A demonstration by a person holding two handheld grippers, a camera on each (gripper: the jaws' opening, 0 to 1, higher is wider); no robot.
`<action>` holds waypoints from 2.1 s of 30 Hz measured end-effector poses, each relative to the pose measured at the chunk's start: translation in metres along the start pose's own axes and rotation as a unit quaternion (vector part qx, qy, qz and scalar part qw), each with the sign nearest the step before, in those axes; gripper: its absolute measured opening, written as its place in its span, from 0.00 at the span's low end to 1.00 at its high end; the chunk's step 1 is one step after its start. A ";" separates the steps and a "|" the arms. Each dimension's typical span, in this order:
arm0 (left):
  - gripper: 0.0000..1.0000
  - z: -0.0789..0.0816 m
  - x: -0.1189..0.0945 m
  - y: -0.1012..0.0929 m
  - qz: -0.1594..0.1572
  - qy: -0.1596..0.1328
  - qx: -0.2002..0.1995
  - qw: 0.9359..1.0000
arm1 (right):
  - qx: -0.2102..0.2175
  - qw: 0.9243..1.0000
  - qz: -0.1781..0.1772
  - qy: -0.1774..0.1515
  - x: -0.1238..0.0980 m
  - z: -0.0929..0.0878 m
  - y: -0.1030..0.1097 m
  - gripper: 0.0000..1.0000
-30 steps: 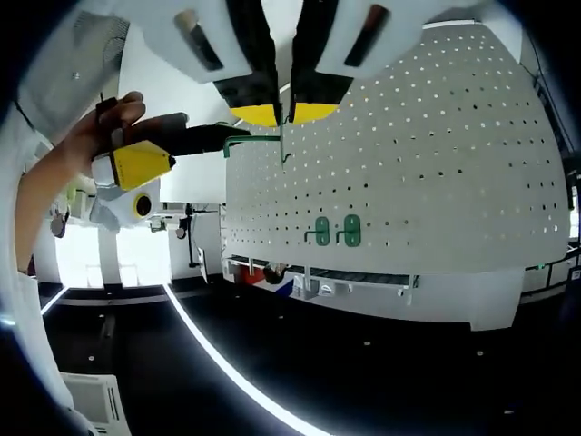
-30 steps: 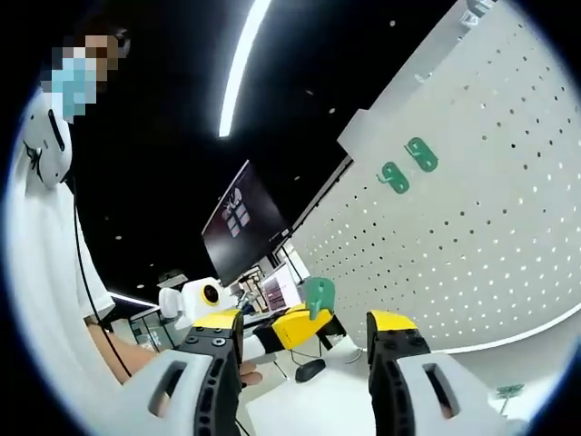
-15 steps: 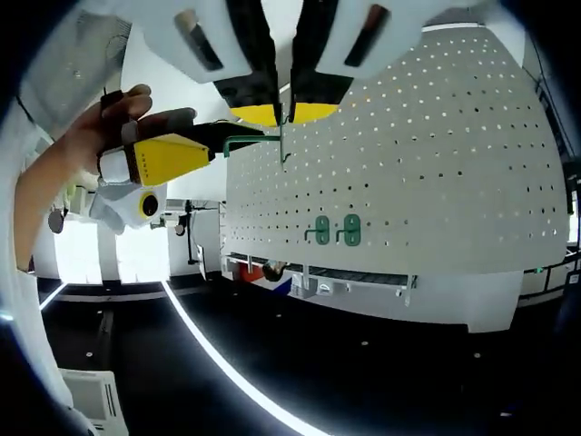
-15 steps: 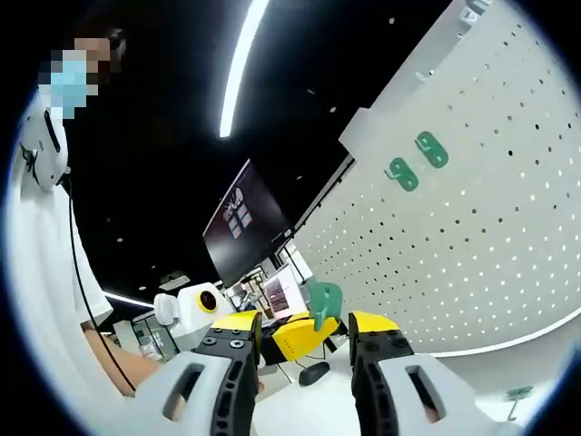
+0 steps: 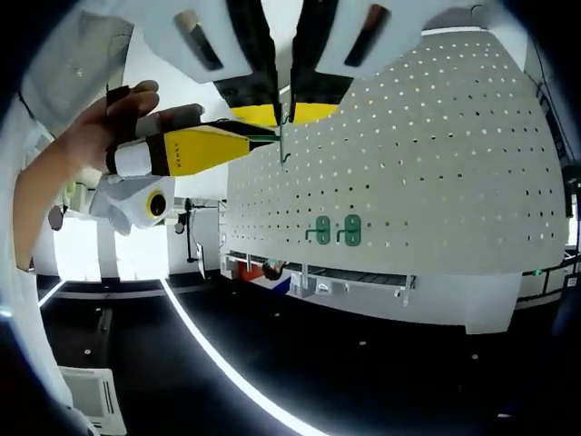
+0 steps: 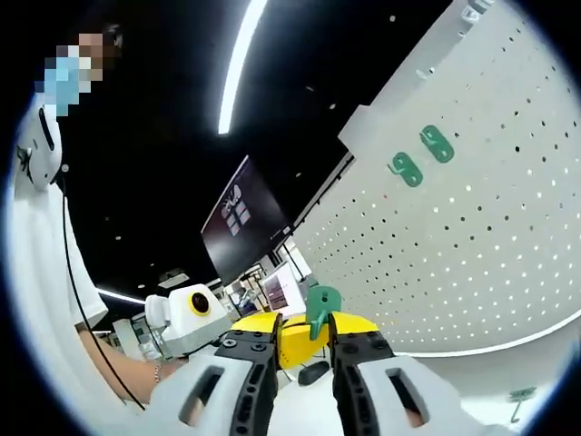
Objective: Insert the hook assembly into the mounting plate slot until the hook locks in place.
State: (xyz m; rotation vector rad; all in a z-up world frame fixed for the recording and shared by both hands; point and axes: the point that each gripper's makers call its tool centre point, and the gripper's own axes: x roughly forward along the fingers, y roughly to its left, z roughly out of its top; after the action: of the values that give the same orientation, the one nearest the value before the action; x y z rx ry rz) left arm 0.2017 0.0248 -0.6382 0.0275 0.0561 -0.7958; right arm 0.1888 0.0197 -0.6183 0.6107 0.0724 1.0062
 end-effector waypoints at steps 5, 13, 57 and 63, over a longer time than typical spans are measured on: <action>0.04 -0.001 0.000 -0.002 -0.001 0.002 0.003 1.000 | -0.001 1.000 -0.013 0.005 0.000 -0.002 -0.005 0.16; 0.04 -0.002 -0.002 -0.002 0.003 0.002 0.000 1.000 | -0.005 1.000 -0.019 0.007 0.002 -0.004 -0.007 0.11; 0.05 -0.007 0.000 -0.012 0.002 0.014 0.019 1.000 | -0.015 0.998 -0.066 0.001 -0.008 -0.005 -0.013 0.00; 0.06 -0.006 0.001 -0.014 0.000 0.012 0.029 1.000 | -0.008 0.998 -0.066 -0.003 -0.009 -0.004 -0.014 0.00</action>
State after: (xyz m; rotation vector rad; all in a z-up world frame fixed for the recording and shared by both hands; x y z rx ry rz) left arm 0.1923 0.0144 -0.6441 0.0917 0.0569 -0.7965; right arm 0.1931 0.0089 -0.6307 0.5871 0.0992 0.8768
